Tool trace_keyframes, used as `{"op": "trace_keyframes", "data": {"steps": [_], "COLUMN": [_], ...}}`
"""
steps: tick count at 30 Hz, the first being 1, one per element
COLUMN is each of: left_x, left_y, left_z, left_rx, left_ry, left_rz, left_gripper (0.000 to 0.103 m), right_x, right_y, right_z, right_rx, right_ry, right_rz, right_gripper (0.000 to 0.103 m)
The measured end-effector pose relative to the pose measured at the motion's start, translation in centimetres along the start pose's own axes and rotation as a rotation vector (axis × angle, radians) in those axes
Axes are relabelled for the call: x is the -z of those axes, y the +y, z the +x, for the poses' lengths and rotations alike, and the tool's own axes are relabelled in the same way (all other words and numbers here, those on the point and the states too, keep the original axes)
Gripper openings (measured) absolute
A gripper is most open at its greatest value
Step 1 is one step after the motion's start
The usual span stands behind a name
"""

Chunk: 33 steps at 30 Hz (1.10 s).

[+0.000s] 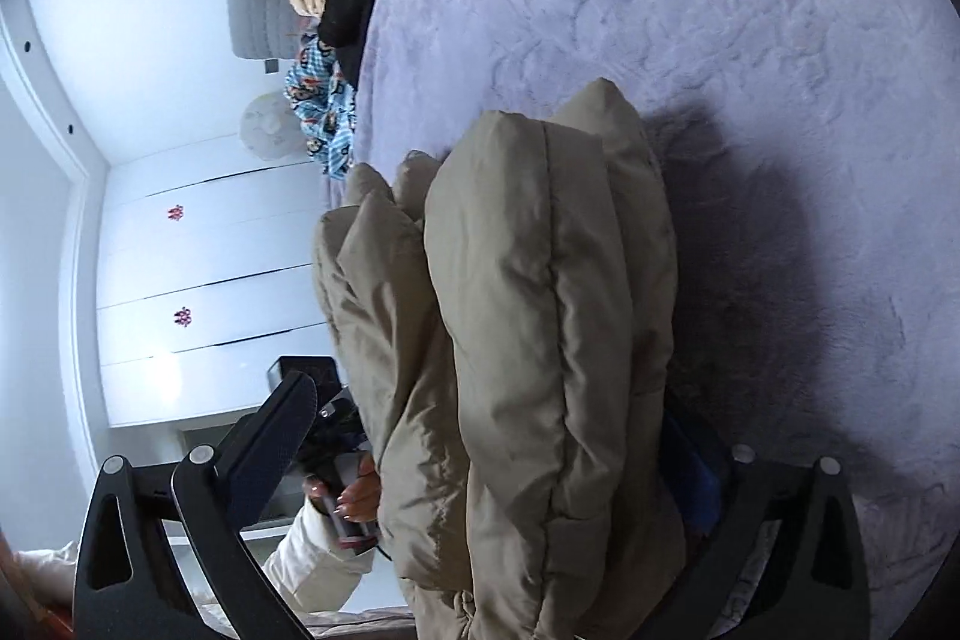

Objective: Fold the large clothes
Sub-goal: 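Grasp the folded jacket edge with both tools and lift it, then fold the held jacket edge over onto the rest with both tools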

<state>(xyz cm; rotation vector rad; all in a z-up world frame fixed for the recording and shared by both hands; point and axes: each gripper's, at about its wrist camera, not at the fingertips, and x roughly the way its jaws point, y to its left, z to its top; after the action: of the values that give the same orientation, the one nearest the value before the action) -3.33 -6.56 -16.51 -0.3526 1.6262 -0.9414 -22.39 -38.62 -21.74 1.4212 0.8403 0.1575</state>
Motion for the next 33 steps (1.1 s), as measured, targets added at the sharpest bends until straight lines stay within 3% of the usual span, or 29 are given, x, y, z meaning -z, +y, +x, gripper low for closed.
{"op": "trace_keyframes", "data": {"steps": [4, 9, 15, 19, 20, 22, 25, 28, 33], "left_x": [-0.6, -1.1, -0.5, 0.3, 0.5, 0.9, 1.5, 1.4, 0.6], "left_y": [0.5, 0.1, 0.2, -1.7, -2.4, -3.3, -4.9, -5.7, -6.6], "left_z": [1.3, 3.7, 5.0, 4.6, 4.4, 3.9, 2.8, 0.7, -2.5], "left_rx": [-0.004, 0.002, 0.004, -0.054, -0.069, -0.085, -0.099, -0.104, -0.081], "left_ry": [0.038, 0.076, 0.087, 0.050, 0.037, 0.018, -0.008, -0.037, -0.103], "left_rz": [0.031, 0.042, -0.013, 0.038, 0.050, 0.063, 0.086, 0.124, 0.158], "left_gripper": [0.103, 0.103, 0.103, 0.097, 0.092, 0.085, 0.076, 0.074, 0.074], "right_x": [0.7, 1.6, 1.7, 1.9, 2.0, 2.2, 2.5, 2.8, 3.4], "right_y": [1.7, 2.1, 1.3, 1.0, 1.0, 1.5, 2.3, 3.5, 6.0], "right_z": [1.7, 4.7, 7.6, 7.7, 7.7, 7.5, 7.3, 7.2, 7.3], "right_rx": [0.140, 0.303, 0.351, 0.359, 0.359, 0.342, 0.313, 0.298, 0.266], "right_ry": [0.091, 0.152, 0.179, 0.160, 0.155, 0.136, 0.118, 0.109, 0.078], "right_rz": [-0.130, -0.198, -0.148, -0.096, -0.089, -0.090, -0.109, -0.153, -0.205], "right_gripper": [0.103, 0.103, 0.103, 0.101, 0.099, 0.078, 0.059, 0.051, 0.048]}}
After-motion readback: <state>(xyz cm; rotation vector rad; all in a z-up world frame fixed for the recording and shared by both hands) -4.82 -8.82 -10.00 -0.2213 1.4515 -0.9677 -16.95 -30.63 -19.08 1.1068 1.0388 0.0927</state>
